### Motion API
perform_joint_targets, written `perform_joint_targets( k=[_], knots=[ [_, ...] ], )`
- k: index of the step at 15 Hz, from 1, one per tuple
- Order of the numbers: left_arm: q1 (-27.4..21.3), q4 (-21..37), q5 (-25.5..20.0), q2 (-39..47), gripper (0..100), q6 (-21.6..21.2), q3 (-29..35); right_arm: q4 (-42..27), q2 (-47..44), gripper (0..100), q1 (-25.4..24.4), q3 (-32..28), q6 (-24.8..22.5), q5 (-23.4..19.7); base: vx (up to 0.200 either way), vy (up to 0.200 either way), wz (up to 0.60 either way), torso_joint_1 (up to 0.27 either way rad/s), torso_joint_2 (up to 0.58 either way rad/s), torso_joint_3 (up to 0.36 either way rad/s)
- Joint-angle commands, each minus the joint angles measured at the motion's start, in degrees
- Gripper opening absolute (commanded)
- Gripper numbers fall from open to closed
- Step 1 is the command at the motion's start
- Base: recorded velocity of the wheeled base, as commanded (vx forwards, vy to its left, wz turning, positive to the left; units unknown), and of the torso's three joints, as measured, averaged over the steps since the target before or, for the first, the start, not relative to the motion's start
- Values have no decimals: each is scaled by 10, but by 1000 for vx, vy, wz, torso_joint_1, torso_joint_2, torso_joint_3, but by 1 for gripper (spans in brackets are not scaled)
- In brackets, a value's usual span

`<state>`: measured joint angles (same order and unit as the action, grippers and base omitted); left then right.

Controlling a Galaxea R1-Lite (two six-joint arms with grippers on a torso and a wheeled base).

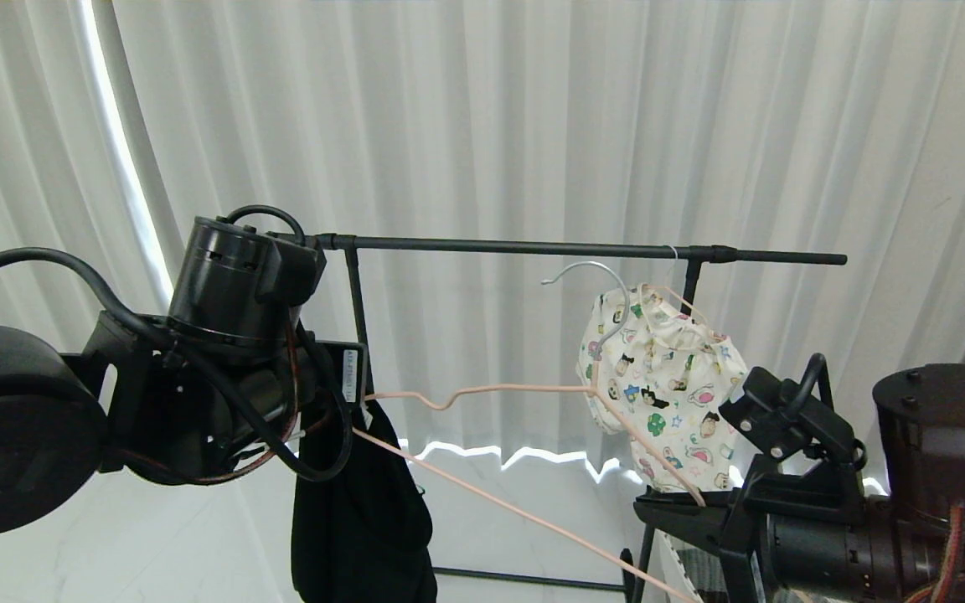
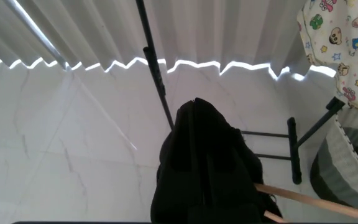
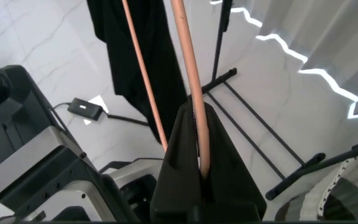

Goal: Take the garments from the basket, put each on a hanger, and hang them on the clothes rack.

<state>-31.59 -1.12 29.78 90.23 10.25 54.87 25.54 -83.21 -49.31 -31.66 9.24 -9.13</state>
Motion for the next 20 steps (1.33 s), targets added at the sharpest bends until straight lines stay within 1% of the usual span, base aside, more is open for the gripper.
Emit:
perform_joint_targets(
  k=[1,2,4,7,12,15,16,17,20],
  knots=[
    [-3,0,0,-3,0,0,1,3,-1,0,5,-3,0,0,0,0,0,0,0,0],
    [-8,0,0,-3,0,1,1,7,-3,0,9,-6,0,1,0,0,0,0,0,0],
    [-18,0,0,-3,0,1,1,21,-9,0,9,-8,0,19,0,0,0,0,0,0],
    [-33,-1,-1,-3,0,1,1,21,-12,0,-8,-9,1,21,0,0,0,0,0,0],
    [-61,-1,-3,-5,0,0,0,22,-26,0,-12,-28,-2,21,0,0,0,0,0,0],
    [-95,-1,-11,-6,0,-1,1,22,-40,0,-40,-29,-5,22,0,0,0,0,0,0],
    [-110,-1,-24,-11,0,-3,1,22,-48,0,-50,-31,-5,22,0,0,0,0,0,0],
    [-121,-1,-34,-13,0,-2,1,22,-53,0,-54,-34,-5,23,0,0,0,0,0,0],
    [-143,-12,-38,-15,0,0,8,22,-71,0,-65,-48,-4,23,0,0,0,0,0,0]
  ],
)
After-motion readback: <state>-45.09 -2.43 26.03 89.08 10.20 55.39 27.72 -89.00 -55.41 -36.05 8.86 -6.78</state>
